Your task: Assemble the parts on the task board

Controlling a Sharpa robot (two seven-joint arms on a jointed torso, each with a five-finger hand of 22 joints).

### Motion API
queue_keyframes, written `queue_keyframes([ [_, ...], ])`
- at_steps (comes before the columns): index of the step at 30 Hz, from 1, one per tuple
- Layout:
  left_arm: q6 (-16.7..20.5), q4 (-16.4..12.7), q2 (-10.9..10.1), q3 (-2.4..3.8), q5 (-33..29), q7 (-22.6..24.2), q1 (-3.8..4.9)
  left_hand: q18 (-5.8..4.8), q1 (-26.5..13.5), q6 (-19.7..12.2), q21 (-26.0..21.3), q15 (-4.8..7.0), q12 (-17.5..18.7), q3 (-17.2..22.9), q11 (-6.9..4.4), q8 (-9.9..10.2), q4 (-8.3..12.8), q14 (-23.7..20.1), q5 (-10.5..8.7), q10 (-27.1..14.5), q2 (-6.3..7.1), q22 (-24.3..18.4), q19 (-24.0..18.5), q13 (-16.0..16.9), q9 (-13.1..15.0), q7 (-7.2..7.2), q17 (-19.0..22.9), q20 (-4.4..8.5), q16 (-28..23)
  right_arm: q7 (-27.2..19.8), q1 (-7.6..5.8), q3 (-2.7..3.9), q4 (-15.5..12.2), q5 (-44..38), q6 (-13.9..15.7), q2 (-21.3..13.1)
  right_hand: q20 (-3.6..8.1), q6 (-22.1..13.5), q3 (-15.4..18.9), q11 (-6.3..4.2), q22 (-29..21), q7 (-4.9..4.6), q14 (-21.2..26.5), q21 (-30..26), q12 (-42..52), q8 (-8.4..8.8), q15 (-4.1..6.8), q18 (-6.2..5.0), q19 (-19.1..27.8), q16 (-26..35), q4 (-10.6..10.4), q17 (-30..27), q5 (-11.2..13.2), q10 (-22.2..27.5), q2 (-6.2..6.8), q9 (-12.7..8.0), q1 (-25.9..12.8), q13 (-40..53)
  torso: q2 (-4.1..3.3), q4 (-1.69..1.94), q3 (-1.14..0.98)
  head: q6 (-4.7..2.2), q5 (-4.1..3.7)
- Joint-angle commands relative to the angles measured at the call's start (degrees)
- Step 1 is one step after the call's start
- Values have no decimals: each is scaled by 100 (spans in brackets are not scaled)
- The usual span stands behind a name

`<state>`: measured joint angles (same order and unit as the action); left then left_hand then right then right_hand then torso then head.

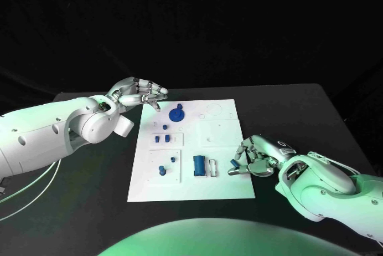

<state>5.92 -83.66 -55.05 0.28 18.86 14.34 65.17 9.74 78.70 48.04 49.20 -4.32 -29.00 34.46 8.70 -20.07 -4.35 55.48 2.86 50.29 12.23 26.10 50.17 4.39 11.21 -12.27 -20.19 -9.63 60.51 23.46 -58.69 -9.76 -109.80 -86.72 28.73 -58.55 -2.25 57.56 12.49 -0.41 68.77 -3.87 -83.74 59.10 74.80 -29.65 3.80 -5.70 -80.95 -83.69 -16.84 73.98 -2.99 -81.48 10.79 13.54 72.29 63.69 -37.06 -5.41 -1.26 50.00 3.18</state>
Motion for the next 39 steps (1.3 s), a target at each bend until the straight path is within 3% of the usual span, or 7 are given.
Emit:
queue_keyframes([
  [1,-66,-21,10,3,5,63,1,81,-43,-39,-18,0,-35,6,-15,-21,-40,-19,30,-40,9,-5,7,-6,-6,8,-5,-12,22,473,14,-1,25,-477,-302,44,8,82,-4,-11,509,7,-376,607,270,84,14,96,-61,-234,-10,714,14,-133,43,79,-106,546,-1,3,0,0,1],
  [12,-64,-26,3,3,5,70,1,82,-36,-39,-22,2,-38,10,-16,-23,-39,-17,29,-42,8,-9,14,-6,-6,8,-6,-11,24,895,20,-1,106,-787,-468,80,2,130,-12,-13,929,9,-491,1134,466,180,15,173,-156,-416,-14,1127,11,-248,67,178,-188,969,2,-2,0,0,14],
  [28,-76,-24,2,3,5,63,1,82,-36,-39,-22,2,-38,10,-16,-23,-39,-17,29,-42,8,-9,14,-6,-6,8,-6,-11,24,950,120,-1,294,-832,-652,289,-3,136,-19,-8,1081,5,-532,1331,530,230,10,205,-202,-480,-14,1273,12,-287,87,220,-157,1113,-1,0,-3,0,23],
  [32,-79,-26,0,3,5,61,1,82,-36,-39,-22,2,-38,10,-16,-23,-39,-17,29,-42,8,-9,14,-6,-6,8,-6,-11,24,937,134,0,360,-827,-689,344,-2,190,-105,-19,1183,18,-561,1464,587,248,17,226,-235,-527,-17,1376,10,-329,-76,261,-169,1232,-3,3,0,0,23],
  [35,-79,-28,-4,3,5,59,1,82,-36,-39,-22,2,-38,10,-16,-23,-39,-17,29,-42,8,-9,14,-6,-6,8,-6,-11,24,929,146,0,409,-825,-738,374,0,210,-110,-25,1223,24,-573,1521,613,253,21,236,-252,-546,-13,1419,12,-347,-64,275,-163,1282,0,1,-1,0,31],
  [39,-76,-33,-12,3,5,56,1,82,-36,-39,-22,2,-38,10,-16,-23,-39,-17,29,-42,8,-9,14,-6,-6,8,-6,-11,24,912,164,0,433,-829,-817,397,8,256,-245,-39,1292,39,-599,1605,636,284,33,250,-272,-586,-10,1508,12,-373,-310,307,-79,1351,-5,0,-2,0,30],
])
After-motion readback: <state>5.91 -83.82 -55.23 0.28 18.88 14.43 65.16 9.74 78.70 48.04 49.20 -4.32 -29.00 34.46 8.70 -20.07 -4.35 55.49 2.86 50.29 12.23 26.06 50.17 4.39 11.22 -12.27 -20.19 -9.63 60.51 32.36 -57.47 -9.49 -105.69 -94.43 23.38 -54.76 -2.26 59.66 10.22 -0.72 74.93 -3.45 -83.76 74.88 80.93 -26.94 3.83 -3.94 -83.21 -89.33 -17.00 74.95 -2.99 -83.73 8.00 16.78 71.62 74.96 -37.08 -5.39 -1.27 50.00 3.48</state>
